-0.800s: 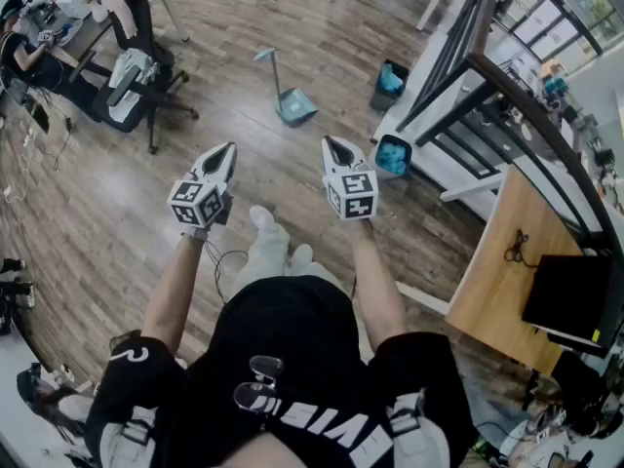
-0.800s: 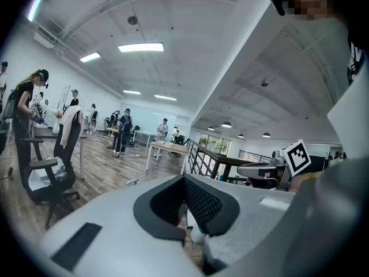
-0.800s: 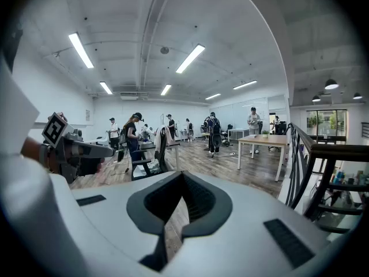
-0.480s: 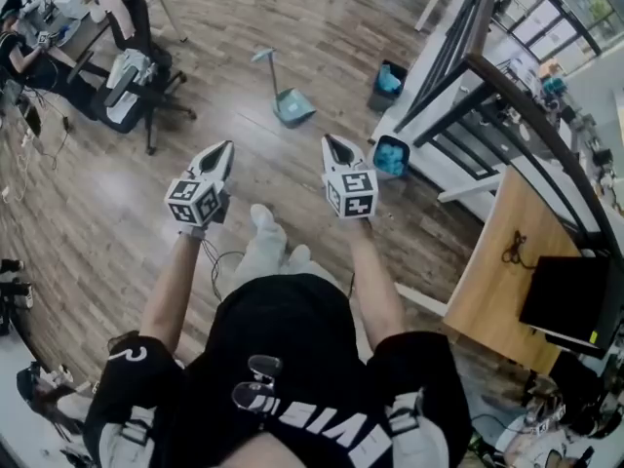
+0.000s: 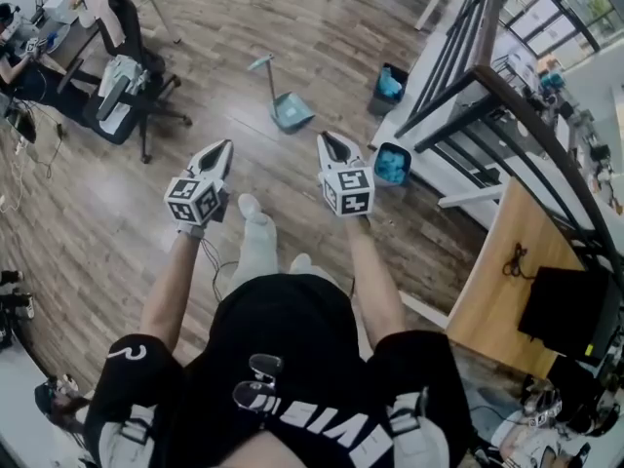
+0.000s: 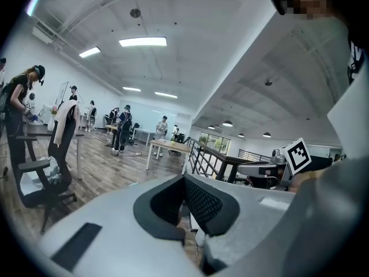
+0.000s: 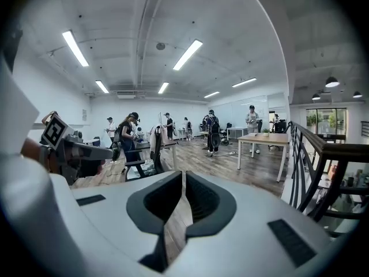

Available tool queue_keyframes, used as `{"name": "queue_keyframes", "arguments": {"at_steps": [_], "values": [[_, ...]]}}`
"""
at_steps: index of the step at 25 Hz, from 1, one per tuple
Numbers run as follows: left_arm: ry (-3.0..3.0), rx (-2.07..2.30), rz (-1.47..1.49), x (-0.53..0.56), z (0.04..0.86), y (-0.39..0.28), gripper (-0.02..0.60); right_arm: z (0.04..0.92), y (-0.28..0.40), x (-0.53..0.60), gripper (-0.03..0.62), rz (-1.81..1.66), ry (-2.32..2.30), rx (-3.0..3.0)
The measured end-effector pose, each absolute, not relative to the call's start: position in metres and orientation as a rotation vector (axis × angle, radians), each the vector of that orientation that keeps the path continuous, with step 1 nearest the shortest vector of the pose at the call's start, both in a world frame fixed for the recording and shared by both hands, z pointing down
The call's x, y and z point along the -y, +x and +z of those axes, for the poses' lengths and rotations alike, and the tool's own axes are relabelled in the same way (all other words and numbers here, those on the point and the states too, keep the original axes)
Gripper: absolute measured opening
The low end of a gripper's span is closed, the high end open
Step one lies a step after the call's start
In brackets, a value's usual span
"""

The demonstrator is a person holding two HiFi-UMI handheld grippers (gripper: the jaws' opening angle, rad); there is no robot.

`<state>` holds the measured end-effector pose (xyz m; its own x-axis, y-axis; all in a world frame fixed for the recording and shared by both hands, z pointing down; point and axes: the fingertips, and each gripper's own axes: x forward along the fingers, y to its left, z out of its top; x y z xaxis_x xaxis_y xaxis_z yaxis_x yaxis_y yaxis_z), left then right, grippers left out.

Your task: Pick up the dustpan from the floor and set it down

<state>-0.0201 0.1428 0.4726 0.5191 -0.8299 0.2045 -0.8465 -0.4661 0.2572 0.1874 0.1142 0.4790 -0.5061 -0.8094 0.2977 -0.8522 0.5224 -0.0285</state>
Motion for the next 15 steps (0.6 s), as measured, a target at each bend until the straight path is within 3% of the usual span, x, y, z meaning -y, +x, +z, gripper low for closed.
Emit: {"name": "queue_keyframes", "arguments": {"at_steps": [15], "values": [[2.455,1.299,0.102,0.078,0.494,-0.106,-0.003,0.5,0.091,0.098,-0.003,0.298,1.419,2.457]]}}
